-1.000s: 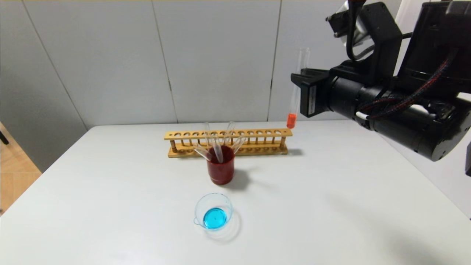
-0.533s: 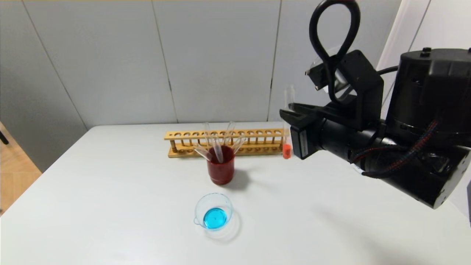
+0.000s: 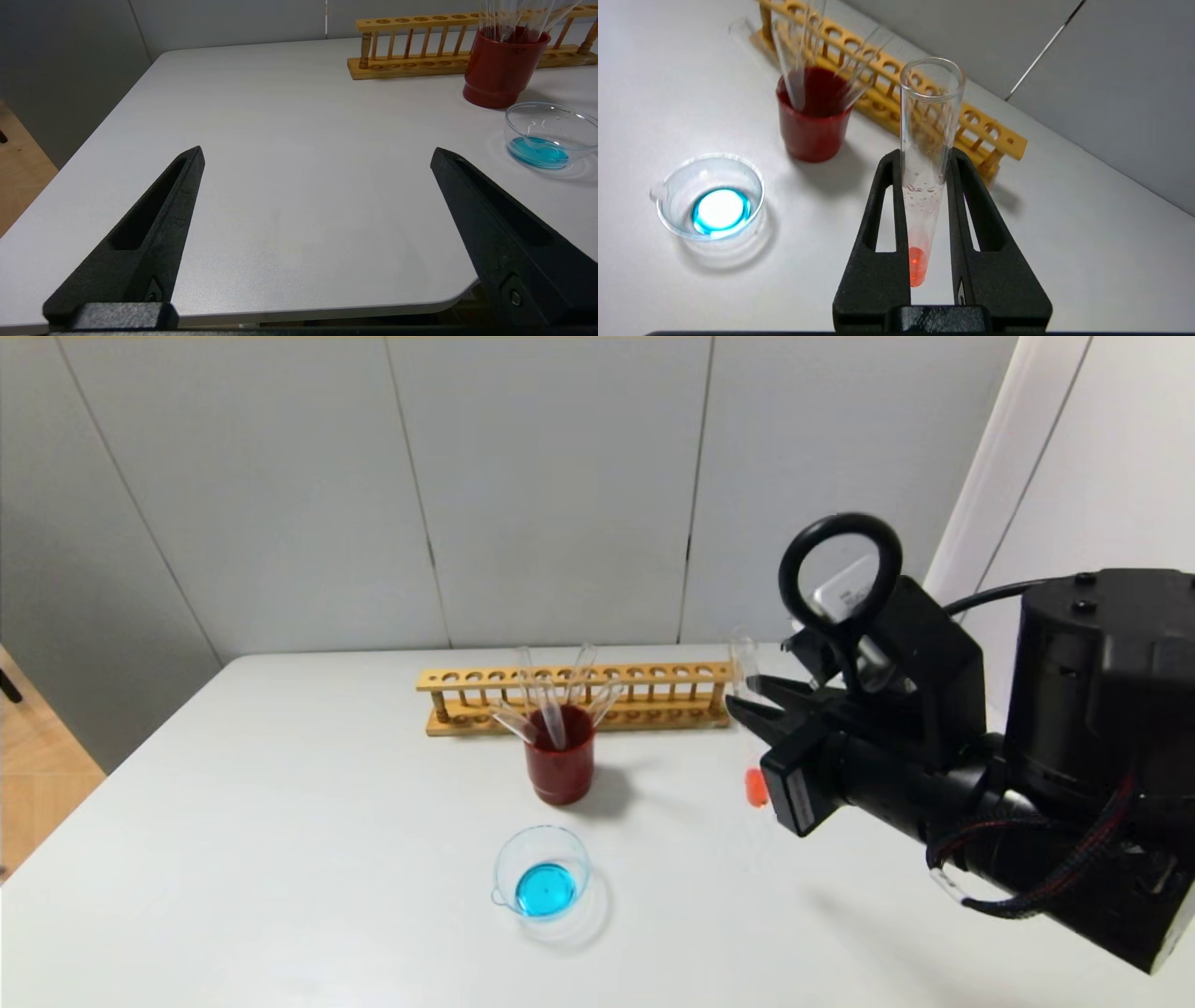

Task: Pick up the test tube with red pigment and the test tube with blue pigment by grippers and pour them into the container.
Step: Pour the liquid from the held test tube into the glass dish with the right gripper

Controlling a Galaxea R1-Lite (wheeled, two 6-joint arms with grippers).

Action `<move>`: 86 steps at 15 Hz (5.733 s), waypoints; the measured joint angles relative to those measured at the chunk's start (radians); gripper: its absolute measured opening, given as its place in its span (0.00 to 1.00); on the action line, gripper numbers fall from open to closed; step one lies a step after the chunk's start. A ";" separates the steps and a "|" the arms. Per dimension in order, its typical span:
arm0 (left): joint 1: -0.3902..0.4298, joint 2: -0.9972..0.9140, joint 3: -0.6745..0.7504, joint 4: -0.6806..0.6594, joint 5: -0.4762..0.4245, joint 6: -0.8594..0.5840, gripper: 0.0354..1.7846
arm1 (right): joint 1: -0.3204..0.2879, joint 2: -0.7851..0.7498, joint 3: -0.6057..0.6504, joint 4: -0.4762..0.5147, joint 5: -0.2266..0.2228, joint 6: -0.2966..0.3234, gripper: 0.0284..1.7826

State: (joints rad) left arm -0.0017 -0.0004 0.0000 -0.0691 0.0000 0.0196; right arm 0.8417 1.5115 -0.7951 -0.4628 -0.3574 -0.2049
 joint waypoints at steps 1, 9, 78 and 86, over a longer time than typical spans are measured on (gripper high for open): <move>0.000 0.000 0.000 0.000 0.000 0.000 0.96 | 0.010 0.002 0.011 0.000 0.000 -0.002 0.13; 0.000 0.000 0.000 0.000 0.000 0.000 0.96 | 0.054 0.090 0.000 -0.003 0.005 -0.046 0.13; 0.000 0.000 0.000 0.000 0.000 0.000 0.96 | 0.200 0.523 -0.344 0.173 -0.220 -1.321 0.13; 0.000 0.000 0.000 0.000 0.000 0.000 0.96 | 0.188 0.525 -0.340 0.177 -0.244 -1.324 0.13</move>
State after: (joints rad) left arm -0.0017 -0.0004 0.0000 -0.0691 0.0000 0.0200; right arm 1.0300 2.0364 -1.1349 -0.2855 -0.6013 -1.5287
